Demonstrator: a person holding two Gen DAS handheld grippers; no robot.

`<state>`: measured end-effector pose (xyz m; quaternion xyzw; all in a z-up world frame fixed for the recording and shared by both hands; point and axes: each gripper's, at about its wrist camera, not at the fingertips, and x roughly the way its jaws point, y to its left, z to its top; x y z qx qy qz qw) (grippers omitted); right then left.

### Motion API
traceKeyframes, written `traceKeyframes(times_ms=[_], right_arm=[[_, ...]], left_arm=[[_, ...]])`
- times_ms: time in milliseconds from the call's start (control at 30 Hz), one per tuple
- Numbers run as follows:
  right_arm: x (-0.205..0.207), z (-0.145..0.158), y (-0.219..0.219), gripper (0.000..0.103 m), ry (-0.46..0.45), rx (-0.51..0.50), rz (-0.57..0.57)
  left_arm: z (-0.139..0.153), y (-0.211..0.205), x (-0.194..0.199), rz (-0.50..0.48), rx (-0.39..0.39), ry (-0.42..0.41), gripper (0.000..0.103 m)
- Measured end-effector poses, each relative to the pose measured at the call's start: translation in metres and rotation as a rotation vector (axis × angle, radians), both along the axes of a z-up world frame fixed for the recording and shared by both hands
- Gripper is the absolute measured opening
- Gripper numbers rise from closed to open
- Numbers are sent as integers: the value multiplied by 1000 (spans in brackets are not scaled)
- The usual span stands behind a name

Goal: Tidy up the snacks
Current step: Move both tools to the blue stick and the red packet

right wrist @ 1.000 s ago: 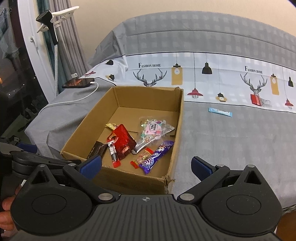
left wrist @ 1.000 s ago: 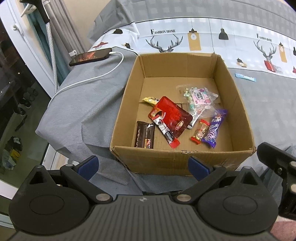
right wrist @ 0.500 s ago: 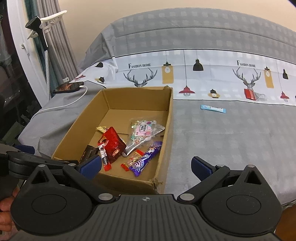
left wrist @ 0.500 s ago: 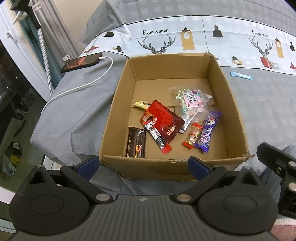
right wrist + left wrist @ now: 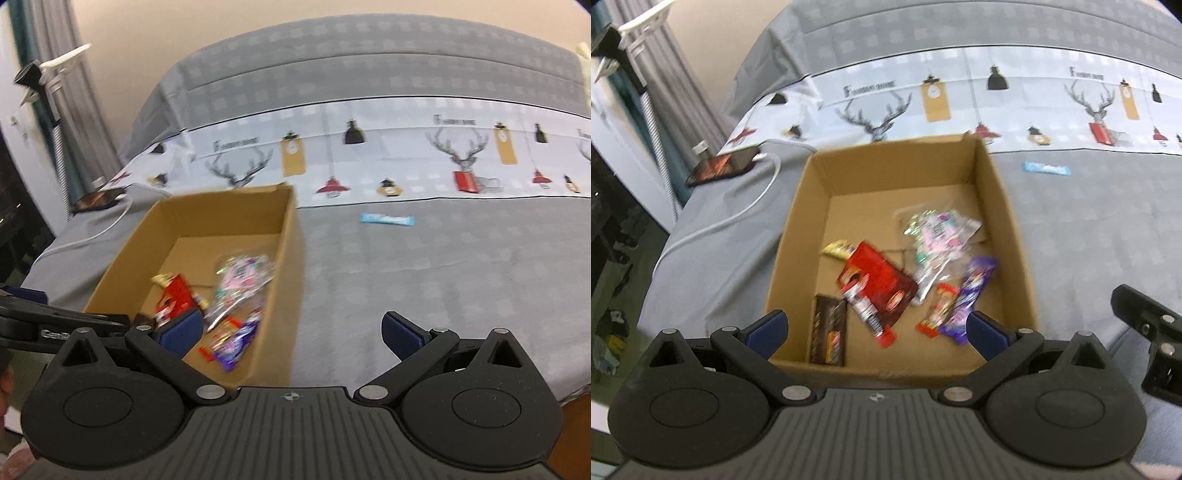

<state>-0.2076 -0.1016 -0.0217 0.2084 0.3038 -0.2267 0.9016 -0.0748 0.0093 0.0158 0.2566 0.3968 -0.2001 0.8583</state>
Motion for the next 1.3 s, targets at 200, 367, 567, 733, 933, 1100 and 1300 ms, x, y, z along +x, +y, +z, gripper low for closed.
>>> traceKeyframes(times_ms=[200,367,567,733,933,1100,1300], right_arm=[[-26,2,-44,102,-4,-46,-110],[-53,-2,-86,102,0,-57,-213],[-74,-10,-139,102,7,-69,-313],[-66,-20,-197,102,13,-81,-346],[-27,-42,-282,102,10,-132,-308],[25,-81,-357,102,17,-70,-279],[89,-143,-426,102,59,-123,-265]], left_arm=[[7,-52,-3,-69,-22,27,103],[10,-110,-7,-137,-38,55,103],[3,-186,-5,-215,-52,135,103],[-24,-255,29,-180,-51,290,103],[-76,-319,105,12,-51,410,103],[-122,-372,155,32,-12,453,103],[-183,-403,210,220,-70,622,103]])
